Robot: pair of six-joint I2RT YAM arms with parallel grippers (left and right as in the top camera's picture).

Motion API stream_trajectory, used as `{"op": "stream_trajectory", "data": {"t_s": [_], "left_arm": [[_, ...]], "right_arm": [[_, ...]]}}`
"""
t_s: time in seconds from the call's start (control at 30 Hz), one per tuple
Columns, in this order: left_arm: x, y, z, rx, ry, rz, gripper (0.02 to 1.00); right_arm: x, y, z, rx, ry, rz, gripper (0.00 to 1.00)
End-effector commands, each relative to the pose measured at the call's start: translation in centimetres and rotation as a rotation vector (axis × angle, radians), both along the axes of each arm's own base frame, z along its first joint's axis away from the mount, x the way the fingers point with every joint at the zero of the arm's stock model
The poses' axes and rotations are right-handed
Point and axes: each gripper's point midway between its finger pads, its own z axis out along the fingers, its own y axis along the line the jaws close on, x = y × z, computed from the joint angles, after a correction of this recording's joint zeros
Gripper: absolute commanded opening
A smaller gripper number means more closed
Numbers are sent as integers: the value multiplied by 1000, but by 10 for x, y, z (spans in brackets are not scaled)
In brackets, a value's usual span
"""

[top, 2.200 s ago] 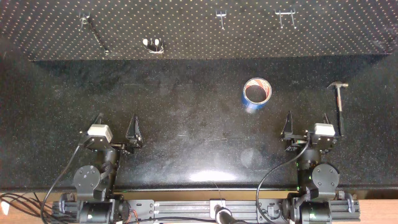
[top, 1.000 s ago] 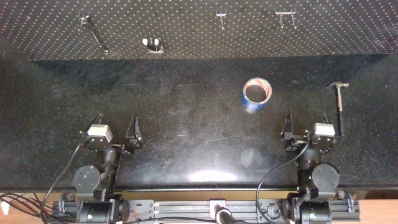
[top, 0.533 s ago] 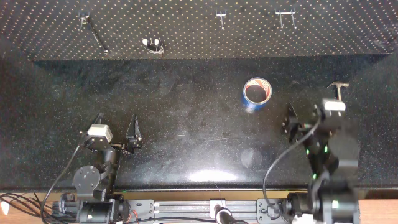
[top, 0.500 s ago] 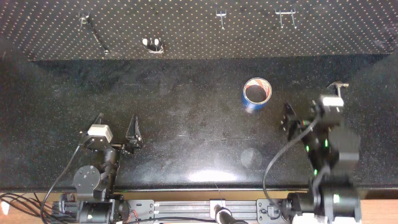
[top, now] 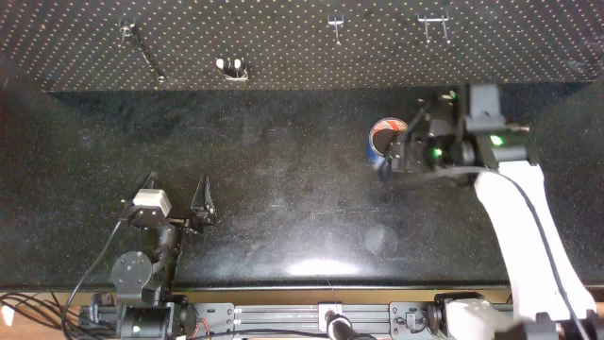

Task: Place Tools Onto Pegboard

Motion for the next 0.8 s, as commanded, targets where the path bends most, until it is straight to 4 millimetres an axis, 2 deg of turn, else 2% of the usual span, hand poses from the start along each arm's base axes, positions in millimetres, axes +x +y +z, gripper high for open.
{"op": "stream_trajectory", "data": {"t_s": [0.03, 0.33, 0.5, 0.67, 0.8], "left_arm": [[-1, -2, 0, 12, -3, -15, 996], [-1, -2, 0, 12, -3, -15, 996], [-1, -2, 0, 12, -3, -15, 996], [-1, -2, 0, 12, -3, -15, 996], [-1, -2, 0, 12, -3, -15, 993]], "right_arm": [[18, 11, -12, -92, 79, 60, 941], [33, 20, -38, -228, 208, 139, 936], [43, 30, -48, -246, 212, 200, 936], [59, 30, -61, -294, 198, 239, 934], [63, 32, -68, -292, 195, 243, 932]]}}
